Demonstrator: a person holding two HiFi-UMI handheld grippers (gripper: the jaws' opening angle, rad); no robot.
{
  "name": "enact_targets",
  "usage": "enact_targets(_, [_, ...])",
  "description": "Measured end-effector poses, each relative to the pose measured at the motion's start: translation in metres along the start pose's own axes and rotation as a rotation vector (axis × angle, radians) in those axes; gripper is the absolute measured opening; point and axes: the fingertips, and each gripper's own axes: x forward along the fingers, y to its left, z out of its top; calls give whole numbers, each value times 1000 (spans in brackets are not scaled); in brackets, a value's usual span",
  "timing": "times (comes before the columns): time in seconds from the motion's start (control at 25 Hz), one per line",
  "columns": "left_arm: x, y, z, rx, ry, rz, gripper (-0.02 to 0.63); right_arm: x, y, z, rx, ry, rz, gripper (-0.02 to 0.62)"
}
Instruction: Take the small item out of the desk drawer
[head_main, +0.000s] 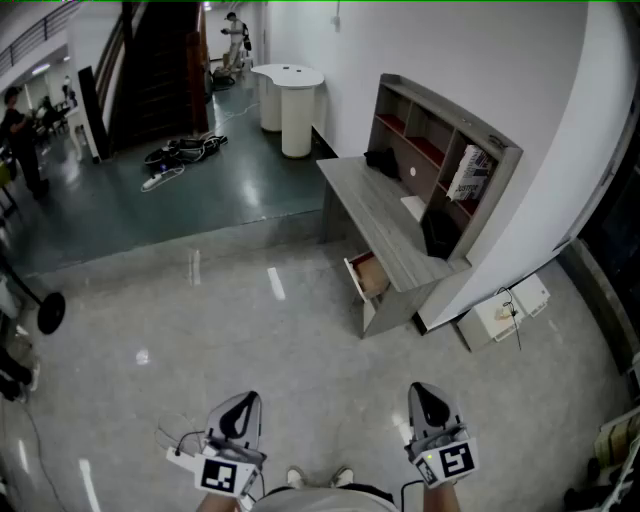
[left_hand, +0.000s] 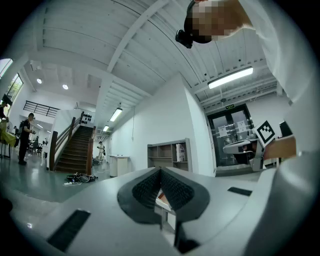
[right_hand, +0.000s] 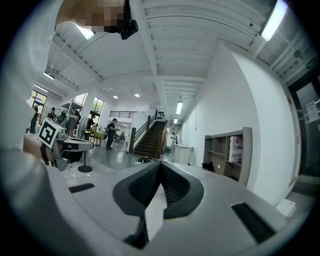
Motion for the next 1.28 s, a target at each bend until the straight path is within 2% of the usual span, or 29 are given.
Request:
enact_targets(0.16, [2,3,-2,2,9,-3,17,6,3,-3,14,15,9,20])
enact_targets(0.32, [-6,12,-8,-5,14,-7,17,12,16,-5,76,2,28,21])
enact_targets(0.52, [-12,32,-26,-37,36,3,17,23,32,-15,69,28,32,21])
enact_targets(0.68, [4,36,-34,-46,53,-9,17,36,28,-27,81,70,30,21])
enact_targets(1.0, [109,39,-55,-14,90,-37,17,122,-39,-65,132,80,46,21])
enact_targets(1.12, [173,42,-57,-3,104,-33,17,171,-82,-72,135,74,68,21])
enact_targets(1.28, [269,43,-39,16,69,-34,17,234,-150,-74,140,73,96,21])
